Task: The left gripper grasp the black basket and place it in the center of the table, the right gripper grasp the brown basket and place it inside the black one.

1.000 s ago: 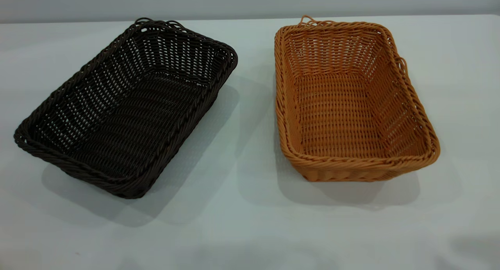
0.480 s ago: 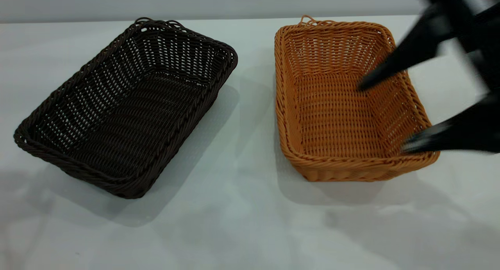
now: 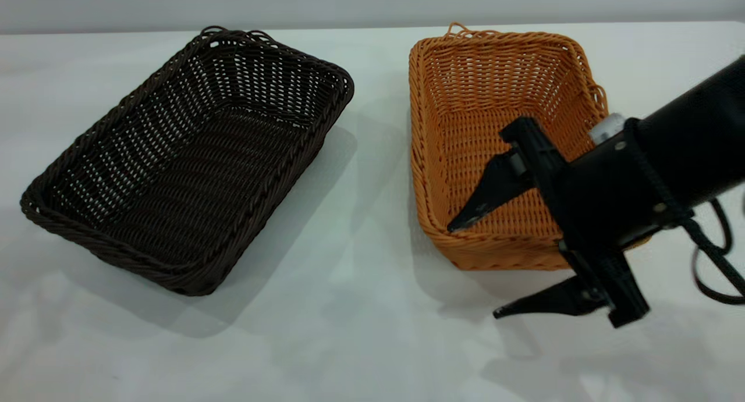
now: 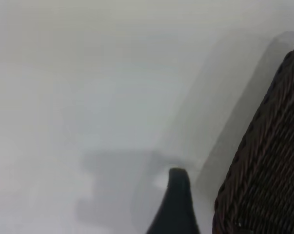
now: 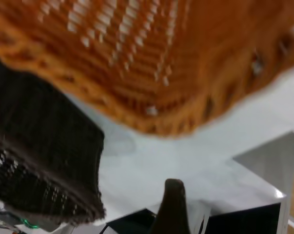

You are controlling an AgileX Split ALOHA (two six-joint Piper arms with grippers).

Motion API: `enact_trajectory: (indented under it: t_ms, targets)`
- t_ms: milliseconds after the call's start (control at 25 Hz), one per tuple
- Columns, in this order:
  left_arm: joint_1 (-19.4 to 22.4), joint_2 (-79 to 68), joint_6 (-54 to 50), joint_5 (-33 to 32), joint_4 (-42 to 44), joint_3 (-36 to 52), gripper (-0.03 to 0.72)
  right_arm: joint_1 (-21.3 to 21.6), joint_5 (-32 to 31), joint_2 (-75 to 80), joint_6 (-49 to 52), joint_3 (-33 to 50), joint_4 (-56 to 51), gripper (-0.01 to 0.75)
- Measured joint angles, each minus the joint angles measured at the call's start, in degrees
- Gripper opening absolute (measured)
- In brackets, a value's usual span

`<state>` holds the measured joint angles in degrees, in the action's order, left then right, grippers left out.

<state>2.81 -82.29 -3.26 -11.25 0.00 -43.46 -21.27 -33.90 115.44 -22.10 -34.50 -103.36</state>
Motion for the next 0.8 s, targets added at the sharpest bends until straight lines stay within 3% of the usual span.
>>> enact_trajectory:
  t_ms: [480, 800]
  targets:
    - [0.00, -5.36, 0.00, -2.69, 0.00, -4.08, 0.580, -0.41, 12.07, 4.74, 13.30, -6.03, -0.60, 0.580]
    - [-1.93, -16.42, 1.92, -10.18, 0.00, -14.00, 0.580, -0.41, 13.51, 6.77, 14.07, -8.63, -0.84, 0.530]
